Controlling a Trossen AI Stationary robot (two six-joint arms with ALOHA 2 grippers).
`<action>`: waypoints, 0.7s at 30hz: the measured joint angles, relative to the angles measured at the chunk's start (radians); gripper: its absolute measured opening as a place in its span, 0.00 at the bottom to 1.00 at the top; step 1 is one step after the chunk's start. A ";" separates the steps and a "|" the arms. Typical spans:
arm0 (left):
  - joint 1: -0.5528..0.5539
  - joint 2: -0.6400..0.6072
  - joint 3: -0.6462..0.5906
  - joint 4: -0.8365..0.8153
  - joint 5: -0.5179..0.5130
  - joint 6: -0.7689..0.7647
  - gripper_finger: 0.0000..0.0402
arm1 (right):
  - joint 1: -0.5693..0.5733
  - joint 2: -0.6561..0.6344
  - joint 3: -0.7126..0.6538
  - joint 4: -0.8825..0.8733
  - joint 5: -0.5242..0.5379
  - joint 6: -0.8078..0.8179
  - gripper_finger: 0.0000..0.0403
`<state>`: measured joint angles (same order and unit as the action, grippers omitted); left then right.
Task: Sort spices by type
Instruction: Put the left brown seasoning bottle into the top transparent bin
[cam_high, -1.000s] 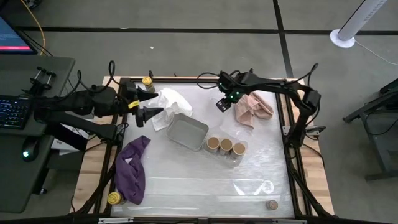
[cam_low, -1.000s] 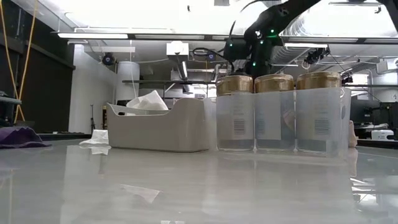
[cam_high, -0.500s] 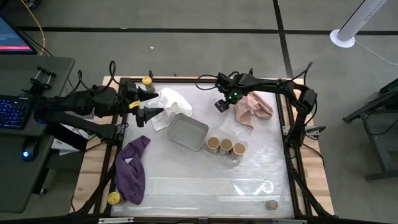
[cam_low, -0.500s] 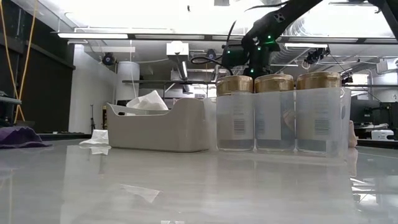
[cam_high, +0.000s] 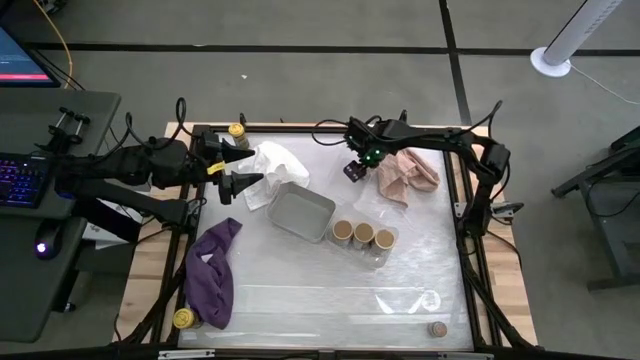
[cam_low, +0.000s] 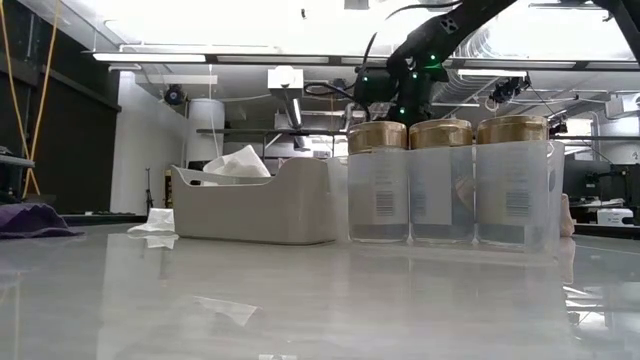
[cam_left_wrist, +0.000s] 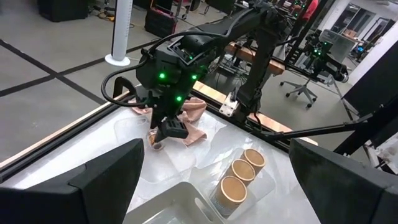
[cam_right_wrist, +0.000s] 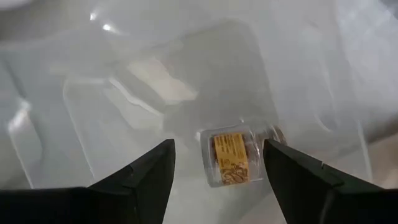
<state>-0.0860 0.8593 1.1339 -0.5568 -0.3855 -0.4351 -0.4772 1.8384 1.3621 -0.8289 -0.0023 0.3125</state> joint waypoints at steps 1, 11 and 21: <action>0.000 0.000 0.000 0.000 0.000 0.000 0.97 | 0.003 0.000 0.000 -0.001 0.000 -0.035 0.59; 0.000 0.000 0.000 -0.001 0.000 0.000 0.97 | 0.044 0.000 0.000 -0.072 0.210 -0.712 0.59; 0.000 0.000 0.000 -0.017 0.000 -0.008 0.97 | 0.046 0.047 0.002 -0.085 0.256 -0.914 0.59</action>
<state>-0.0857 0.8593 1.1343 -0.5738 -0.3851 -0.4427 -0.4310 1.8849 1.3639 -0.9143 0.2541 -0.6018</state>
